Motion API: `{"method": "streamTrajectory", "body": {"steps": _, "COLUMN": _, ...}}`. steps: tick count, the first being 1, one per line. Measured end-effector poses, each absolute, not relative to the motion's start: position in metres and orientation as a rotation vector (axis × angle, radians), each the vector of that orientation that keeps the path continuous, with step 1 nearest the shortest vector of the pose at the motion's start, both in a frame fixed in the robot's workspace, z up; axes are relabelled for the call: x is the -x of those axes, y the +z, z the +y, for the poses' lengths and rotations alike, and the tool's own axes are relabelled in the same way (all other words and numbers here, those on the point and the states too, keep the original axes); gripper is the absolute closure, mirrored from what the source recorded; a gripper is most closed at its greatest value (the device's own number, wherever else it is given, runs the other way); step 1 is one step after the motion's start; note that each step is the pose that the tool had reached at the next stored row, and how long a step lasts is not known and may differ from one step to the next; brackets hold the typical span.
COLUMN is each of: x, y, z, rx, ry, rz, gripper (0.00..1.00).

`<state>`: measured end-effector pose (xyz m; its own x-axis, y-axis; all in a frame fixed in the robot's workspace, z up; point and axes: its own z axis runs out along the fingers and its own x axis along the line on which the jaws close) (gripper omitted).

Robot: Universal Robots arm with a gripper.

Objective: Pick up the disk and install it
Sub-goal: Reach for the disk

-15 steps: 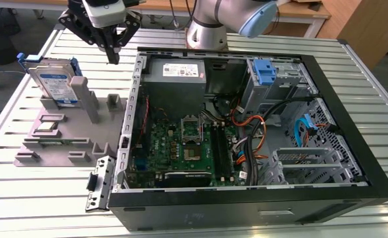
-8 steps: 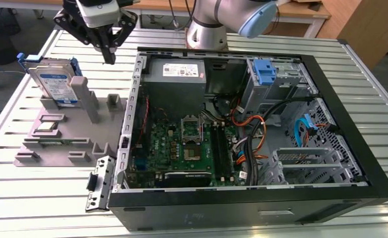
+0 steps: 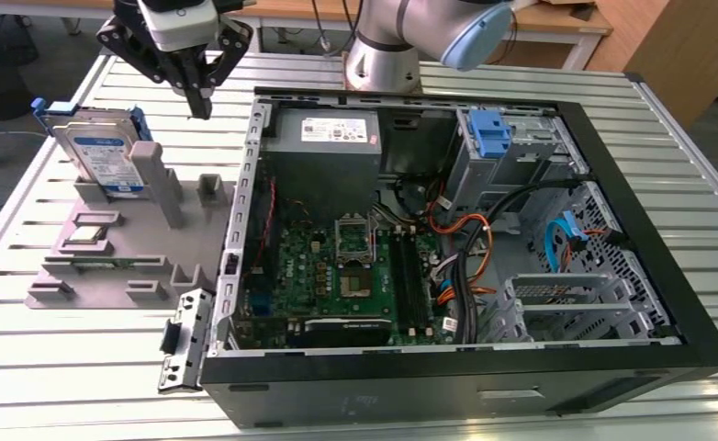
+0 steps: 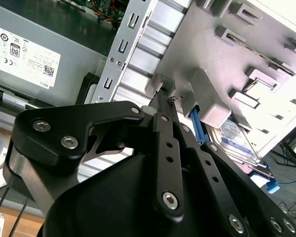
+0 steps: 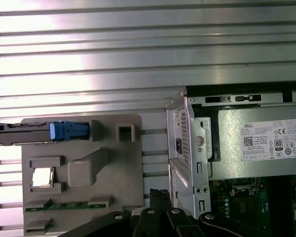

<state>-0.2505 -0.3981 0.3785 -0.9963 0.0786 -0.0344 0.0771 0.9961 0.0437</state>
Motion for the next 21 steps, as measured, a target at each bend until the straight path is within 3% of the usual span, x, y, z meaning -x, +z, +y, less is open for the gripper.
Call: {"method": "streamTrajectory", "body": {"steps": 21, "x": 0.289, "y": 0.376, "z": -0.398, "rx": -0.121, "ry": 0.066, "rz": 3.100, "gripper": 0.90}}
